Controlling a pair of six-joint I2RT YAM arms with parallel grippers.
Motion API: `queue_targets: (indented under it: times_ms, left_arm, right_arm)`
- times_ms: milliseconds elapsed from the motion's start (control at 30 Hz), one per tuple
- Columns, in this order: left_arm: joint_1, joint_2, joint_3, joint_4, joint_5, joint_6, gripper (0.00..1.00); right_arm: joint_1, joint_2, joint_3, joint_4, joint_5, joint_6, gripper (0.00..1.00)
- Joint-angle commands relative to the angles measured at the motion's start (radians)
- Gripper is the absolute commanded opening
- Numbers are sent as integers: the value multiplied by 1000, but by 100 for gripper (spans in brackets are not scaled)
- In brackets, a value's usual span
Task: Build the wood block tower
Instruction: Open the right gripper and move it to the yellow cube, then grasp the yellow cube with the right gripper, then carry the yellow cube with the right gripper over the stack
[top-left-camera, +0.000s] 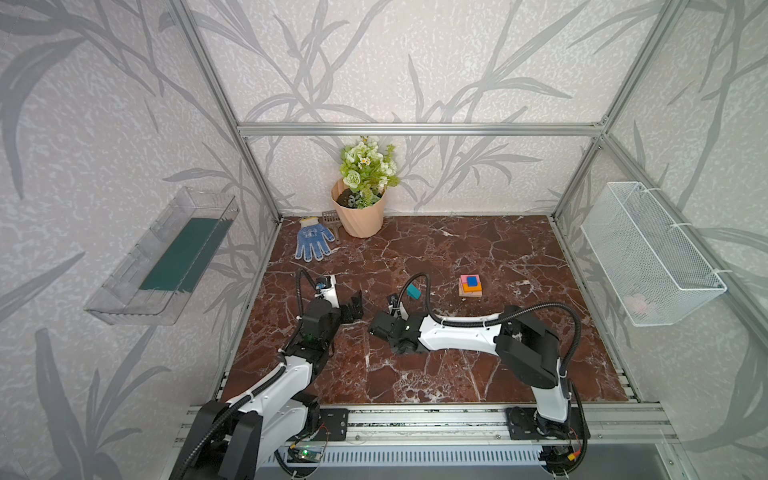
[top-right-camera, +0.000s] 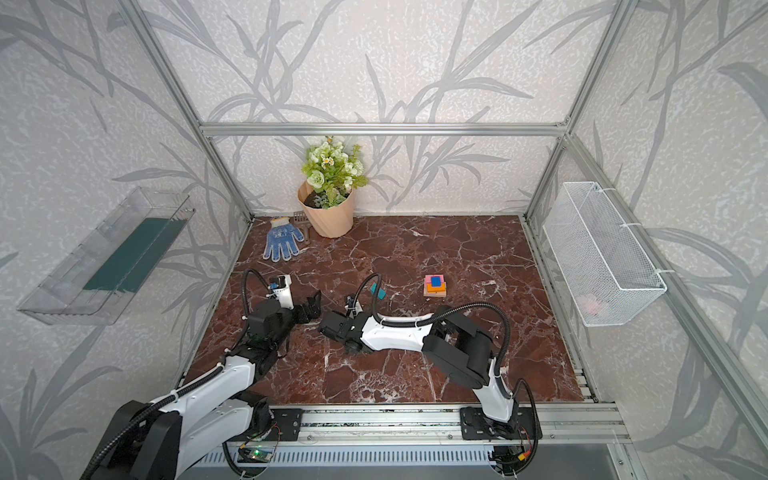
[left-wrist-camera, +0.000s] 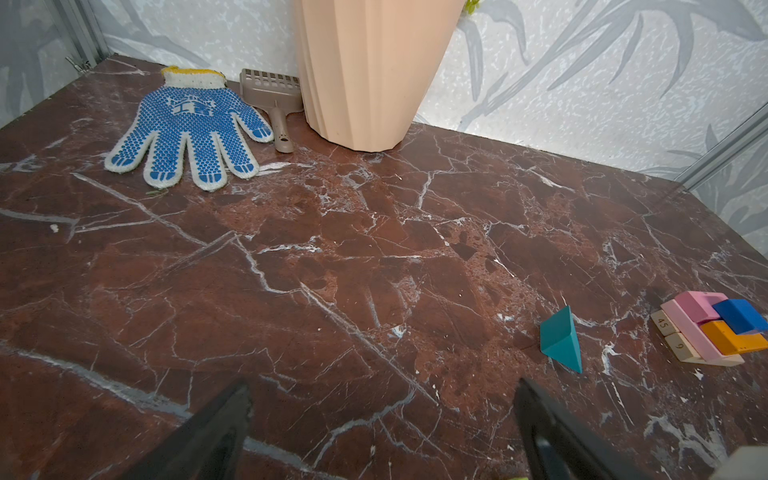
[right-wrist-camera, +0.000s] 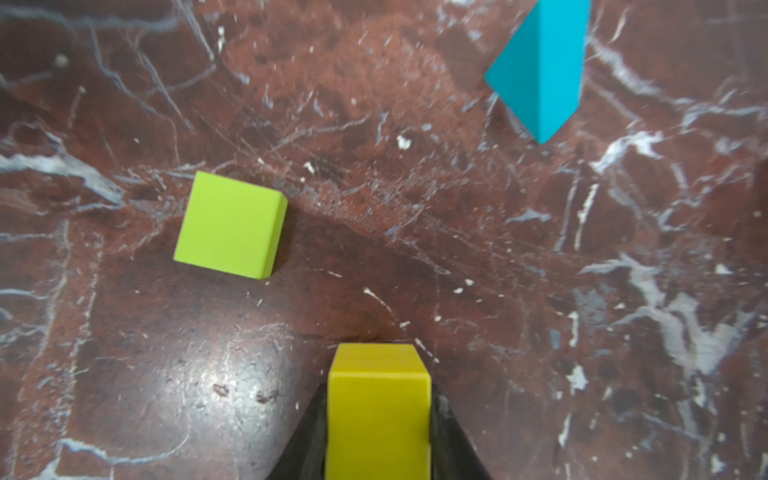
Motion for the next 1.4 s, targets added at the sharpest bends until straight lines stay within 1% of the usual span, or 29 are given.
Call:
queue_targets:
  times_ms: [0,300,433,467,633,700,767,967,1100,1233,1367]
  left_arm:
    - [-4,-12,13,26,-11,6,99]
    - [-4,-9,13,25,-11,7,99]
    - [-5,-6,16,23,-12,7,100]
    - [-5,-4,18,21,-15,7,99]
    - [-5,-3,19,20,-15,7,99]
    - [-6,-1,19,22,-15,7,99]
    - [-5,2,21,19,-17,7,99]
    - [-6,4,22,19,-17,7,100]
    - [-6,4,22,19,-14,8,100]
    - [-7,1,22,16,-15,7,99]
    - [-7,5,24,16,-19,7,100]
  right_arm:
    - [-17,-117,-51,-12,59,1,20]
    - [-145,-373,-234,30,93,-34,14]
    - [-242,-470,-296,43,76,-94,13]
    - [-267,-492,-306,33,72,-105,12]
    - [-389,-617,-384,31,47,-128,11]
    - [-438,-658,-417,54,42,-183,11]
    - [-485,-686,-430,51,32,-208,12]
    - [-611,-692,-424,33,-10,-282,11]
    - [-653,-659,-406,76,-29,-323,10]
    - [-672,-594,-343,69,-3,-375,10]
    - [-701,-544,-309,96,-118,-405,10]
